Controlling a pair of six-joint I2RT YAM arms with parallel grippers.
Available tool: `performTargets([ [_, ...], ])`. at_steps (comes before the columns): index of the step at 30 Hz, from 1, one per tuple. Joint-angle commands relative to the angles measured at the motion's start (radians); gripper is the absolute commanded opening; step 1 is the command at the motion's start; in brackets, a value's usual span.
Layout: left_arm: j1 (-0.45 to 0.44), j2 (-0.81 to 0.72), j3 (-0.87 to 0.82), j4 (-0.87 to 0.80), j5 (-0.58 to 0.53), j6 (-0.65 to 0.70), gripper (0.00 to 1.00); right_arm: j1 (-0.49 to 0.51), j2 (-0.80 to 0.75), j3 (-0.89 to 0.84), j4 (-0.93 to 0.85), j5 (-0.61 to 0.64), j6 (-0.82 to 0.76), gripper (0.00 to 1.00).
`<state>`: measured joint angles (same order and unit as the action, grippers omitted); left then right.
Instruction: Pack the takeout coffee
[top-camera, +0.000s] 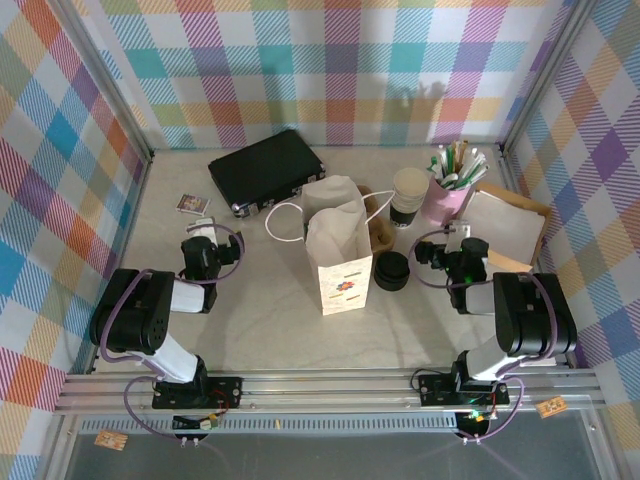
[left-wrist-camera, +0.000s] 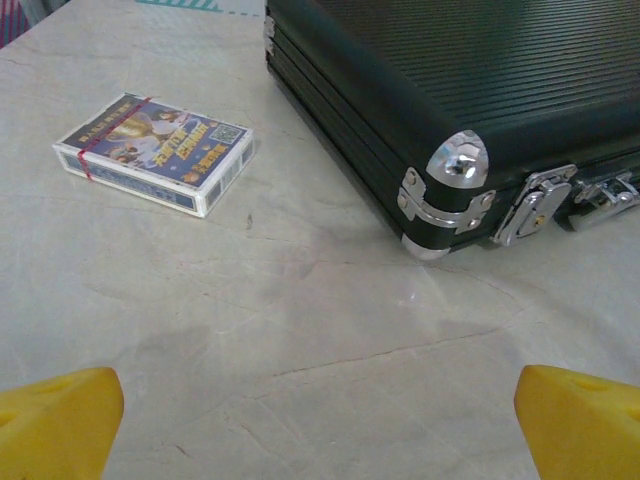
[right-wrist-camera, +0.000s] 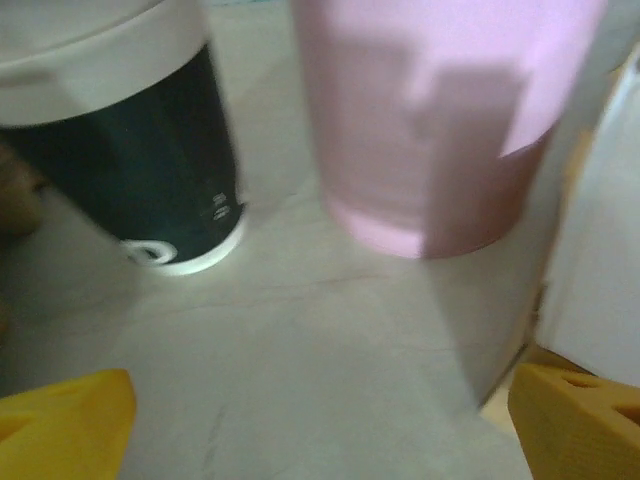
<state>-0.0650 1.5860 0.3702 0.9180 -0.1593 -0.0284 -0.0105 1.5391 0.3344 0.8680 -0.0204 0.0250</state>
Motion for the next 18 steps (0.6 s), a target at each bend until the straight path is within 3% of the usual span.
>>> performTargets([
  [1, -0.002, -0.007, 0.008, 0.007, -0.036, 0.019, 1.00, 0.040, 0.001, 0.060, -0.002, 0.163, 0.019, 0.99],
  [6, -0.012, -0.011, -0.034, 0.080, -0.117, 0.002, 1.00, 0.042, 0.000, 0.051, 0.016, 0.201, 0.032, 0.99],
  [12, -0.013, -0.006, 0.017, -0.009, -0.038, 0.032, 1.00, 0.042, -0.003, 0.049, 0.020, 0.200, 0.032, 0.99],
  [18, -0.013, -0.003, 0.024, -0.018, -0.032, 0.037, 1.00, 0.042, -0.003, 0.048, 0.021, 0.201, 0.031, 0.99],
])
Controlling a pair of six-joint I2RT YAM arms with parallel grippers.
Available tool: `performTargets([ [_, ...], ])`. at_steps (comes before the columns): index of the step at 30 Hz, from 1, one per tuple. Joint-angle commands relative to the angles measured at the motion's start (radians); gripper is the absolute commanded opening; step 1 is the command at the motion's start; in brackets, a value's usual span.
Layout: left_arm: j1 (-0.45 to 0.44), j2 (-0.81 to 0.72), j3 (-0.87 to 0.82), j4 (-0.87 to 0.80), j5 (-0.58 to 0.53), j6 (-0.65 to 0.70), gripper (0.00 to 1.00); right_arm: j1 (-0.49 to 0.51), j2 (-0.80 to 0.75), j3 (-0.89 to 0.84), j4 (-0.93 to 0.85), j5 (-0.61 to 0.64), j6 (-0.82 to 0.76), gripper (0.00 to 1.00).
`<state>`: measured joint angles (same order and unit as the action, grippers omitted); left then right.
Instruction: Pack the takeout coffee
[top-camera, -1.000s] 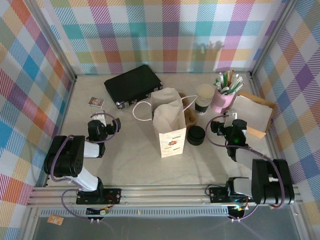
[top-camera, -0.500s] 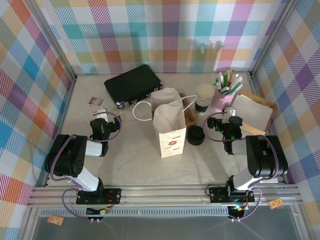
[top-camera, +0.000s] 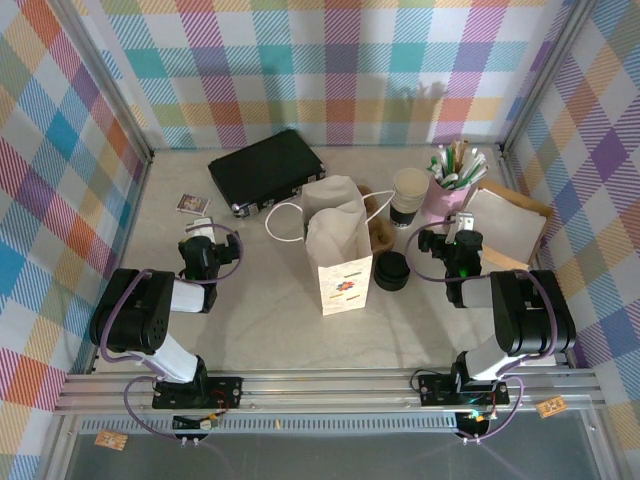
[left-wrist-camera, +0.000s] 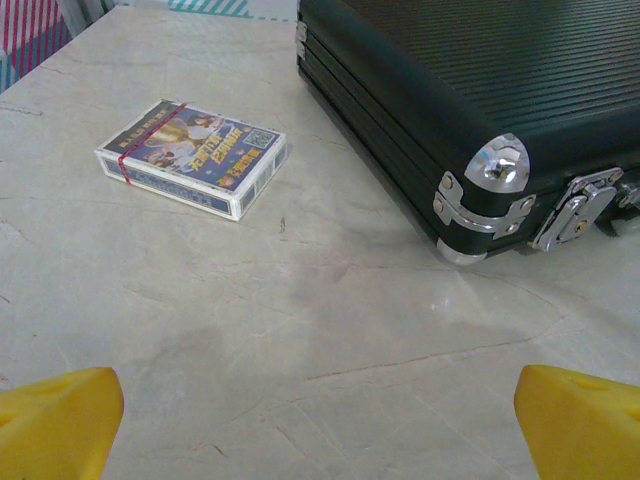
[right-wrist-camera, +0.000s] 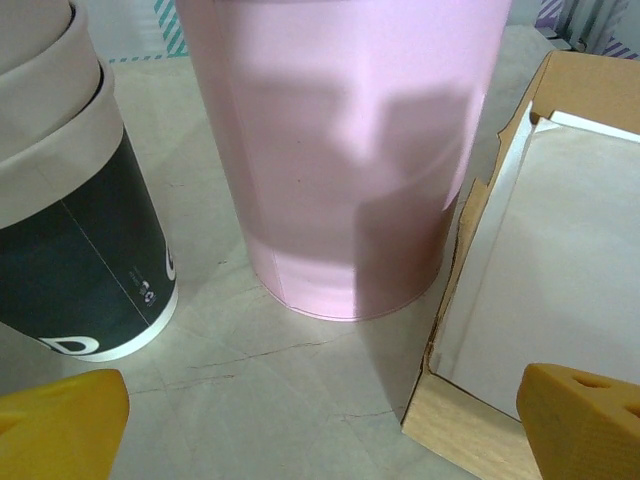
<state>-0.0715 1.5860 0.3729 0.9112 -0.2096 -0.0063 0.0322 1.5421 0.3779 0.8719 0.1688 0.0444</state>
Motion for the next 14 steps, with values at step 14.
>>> performTargets([
  [14, -0.014, -0.006, 0.007, 0.015, -0.048, -0.001, 1.00, -0.001, -0.007, 0.004, 0.018, 0.011, 0.012, 0.99],
])
